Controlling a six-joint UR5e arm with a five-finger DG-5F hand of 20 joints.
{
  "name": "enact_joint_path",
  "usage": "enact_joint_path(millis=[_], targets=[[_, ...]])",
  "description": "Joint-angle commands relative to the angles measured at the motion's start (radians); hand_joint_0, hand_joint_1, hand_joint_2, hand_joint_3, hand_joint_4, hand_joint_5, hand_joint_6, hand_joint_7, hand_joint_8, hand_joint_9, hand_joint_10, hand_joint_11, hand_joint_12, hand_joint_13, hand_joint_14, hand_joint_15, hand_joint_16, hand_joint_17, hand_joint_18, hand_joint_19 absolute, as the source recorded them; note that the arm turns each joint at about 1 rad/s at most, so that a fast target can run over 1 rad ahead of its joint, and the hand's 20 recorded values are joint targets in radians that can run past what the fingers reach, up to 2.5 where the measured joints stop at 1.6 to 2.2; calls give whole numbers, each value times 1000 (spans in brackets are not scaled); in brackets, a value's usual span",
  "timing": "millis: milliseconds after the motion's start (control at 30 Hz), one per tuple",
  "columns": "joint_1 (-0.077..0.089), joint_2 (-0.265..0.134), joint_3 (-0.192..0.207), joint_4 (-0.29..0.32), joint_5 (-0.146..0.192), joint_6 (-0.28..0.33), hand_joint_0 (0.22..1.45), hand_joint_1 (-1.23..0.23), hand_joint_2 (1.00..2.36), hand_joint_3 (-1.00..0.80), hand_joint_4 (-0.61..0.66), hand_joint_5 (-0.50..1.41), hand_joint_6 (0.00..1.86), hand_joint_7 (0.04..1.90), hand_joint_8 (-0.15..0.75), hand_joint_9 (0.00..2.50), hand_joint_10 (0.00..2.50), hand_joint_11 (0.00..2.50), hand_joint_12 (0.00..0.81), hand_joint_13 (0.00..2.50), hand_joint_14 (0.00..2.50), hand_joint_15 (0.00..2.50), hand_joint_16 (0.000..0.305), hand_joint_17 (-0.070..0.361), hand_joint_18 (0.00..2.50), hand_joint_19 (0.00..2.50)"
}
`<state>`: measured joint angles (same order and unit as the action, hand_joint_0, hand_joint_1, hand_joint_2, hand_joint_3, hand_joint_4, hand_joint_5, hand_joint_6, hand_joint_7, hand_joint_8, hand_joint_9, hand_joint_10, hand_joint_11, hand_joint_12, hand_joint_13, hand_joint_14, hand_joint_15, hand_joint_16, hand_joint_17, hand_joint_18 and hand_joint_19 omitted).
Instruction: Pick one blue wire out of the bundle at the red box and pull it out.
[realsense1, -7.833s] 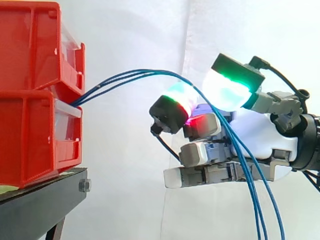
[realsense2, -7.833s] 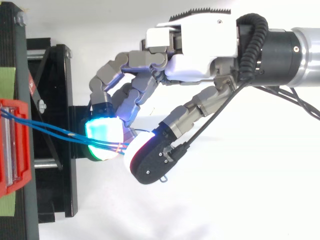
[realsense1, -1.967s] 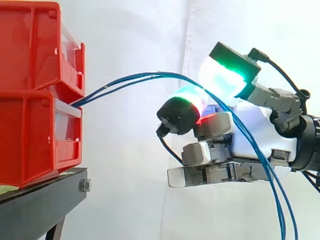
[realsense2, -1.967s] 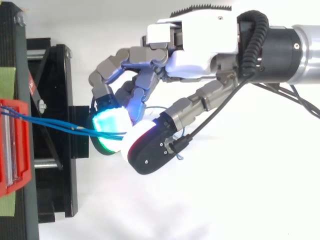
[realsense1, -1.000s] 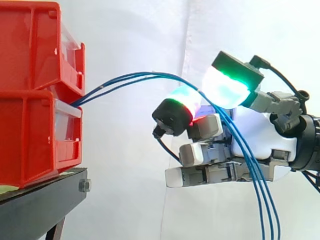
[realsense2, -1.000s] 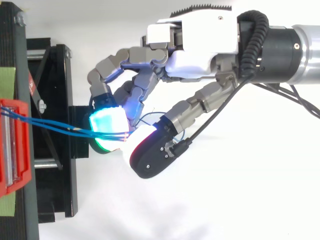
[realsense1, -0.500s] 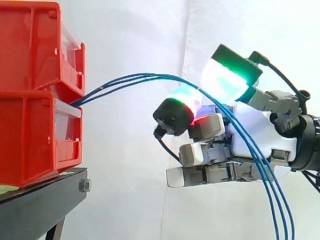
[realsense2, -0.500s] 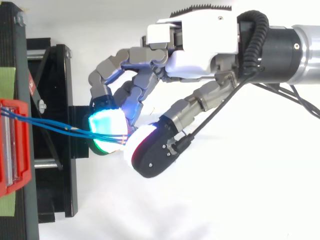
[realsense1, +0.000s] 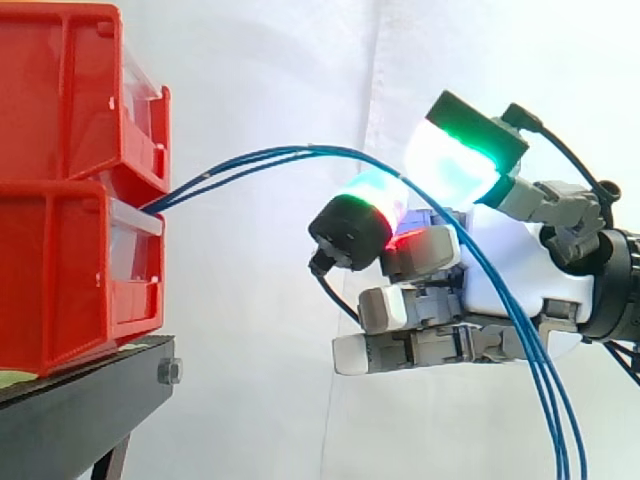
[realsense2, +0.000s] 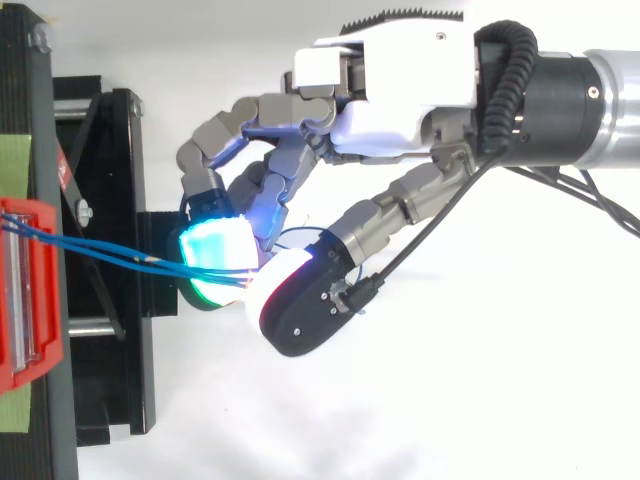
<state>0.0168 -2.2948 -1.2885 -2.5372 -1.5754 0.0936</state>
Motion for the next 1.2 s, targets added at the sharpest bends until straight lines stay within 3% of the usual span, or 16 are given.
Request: enact_joint_path(millis=[0, 533, 800, 1000, 1167], targets=[[0, 0, 0, 0, 0, 0, 646, -894, 1002, -477, 272, -143, 850, 1377, 269, 1021, 26, 1065, 372, 818, 28, 740, 58, 131, 518, 443], [0, 0, 0, 3, 0, -2, 576, -771, 1000, -500, 134, -63, 819, 1420, 201, 1214, 27, 966, 359, 899, 26, 731, 55, 123, 538, 475], [2, 0, 0, 3, 0, -2, 578, -675, 1000, -500, 72, -57, 825, 1477, 213, 1240, 30, 976, 359, 904, 29, 734, 54, 122, 539, 486], [2, 0, 0, 3, 0, -2, 645, -874, 1000, -500, 95, -90, 883, 1400, 233, 1201, 29, 1091, 363, 897, 28, 753, 53, 120, 547, 469], [2, 0, 0, 3, 0, -2, 754, -956, 1000, -492, 59, -109, 894, 1590, 244, 1149, 27, 1133, 367, 883, 28, 738, 54, 122, 569, 404]])
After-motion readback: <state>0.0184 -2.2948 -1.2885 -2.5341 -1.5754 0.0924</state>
